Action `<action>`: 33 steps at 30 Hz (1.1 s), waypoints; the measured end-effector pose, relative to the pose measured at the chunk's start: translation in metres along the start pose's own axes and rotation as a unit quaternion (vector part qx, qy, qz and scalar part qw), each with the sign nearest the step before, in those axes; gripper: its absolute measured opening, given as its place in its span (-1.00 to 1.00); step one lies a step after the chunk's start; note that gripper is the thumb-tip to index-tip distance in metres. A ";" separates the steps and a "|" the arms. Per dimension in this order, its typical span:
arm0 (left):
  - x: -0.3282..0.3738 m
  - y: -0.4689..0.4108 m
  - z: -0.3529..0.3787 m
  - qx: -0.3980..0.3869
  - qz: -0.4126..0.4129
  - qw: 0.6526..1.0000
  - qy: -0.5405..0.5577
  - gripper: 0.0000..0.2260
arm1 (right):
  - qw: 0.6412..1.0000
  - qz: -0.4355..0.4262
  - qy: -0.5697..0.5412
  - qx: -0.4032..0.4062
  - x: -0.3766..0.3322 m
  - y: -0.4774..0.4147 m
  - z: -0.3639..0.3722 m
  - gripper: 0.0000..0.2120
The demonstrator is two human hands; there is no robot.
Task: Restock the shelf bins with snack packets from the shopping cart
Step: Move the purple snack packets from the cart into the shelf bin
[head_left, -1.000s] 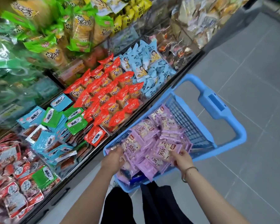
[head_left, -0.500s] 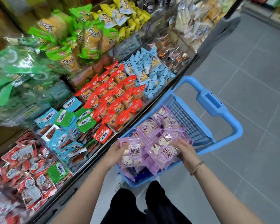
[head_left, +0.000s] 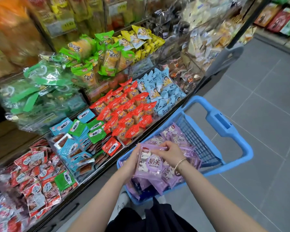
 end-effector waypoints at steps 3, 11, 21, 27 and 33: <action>-0.001 -0.002 0.004 0.014 0.022 0.999 -0.028 0.07 | 1.000 -0.003 0.009 0.016 -0.001 -0.007 0.001 -0.66; -0.025 -0.002 -0.038 0.087 0.028 0.996 -0.007 0.14 | 0.986 0.113 -0.125 0.012 0.073 -0.011 -0.009 -0.74; -0.075 0.025 -0.074 0.152 0.006 0.987 0.044 -0.41 | 0.960 0.257 0.052 0.098 0.185 0.000 0.002 -0.79; -0.082 0.039 -0.082 0.170 -0.002 0.984 0.047 -0.16 | 0.948 0.301 -0.026 0.097 0.201 -0.001 0.021 -0.78; -0.068 0.038 -0.089 0.195 -0.012 0.980 0.027 -0.28 | 0.970 0.197 -0.046 0.135 0.171 0.002 -0.001 -0.82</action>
Point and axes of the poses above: each hand's wrist, its own y-axis away from the middle knuckle, its own z-axis out of the palm, x = y × z, the point moved 6 cm from there along -y, towards the middle knuckle, and after that the axes turned 6 degrees about y, right-handed, at the moved point
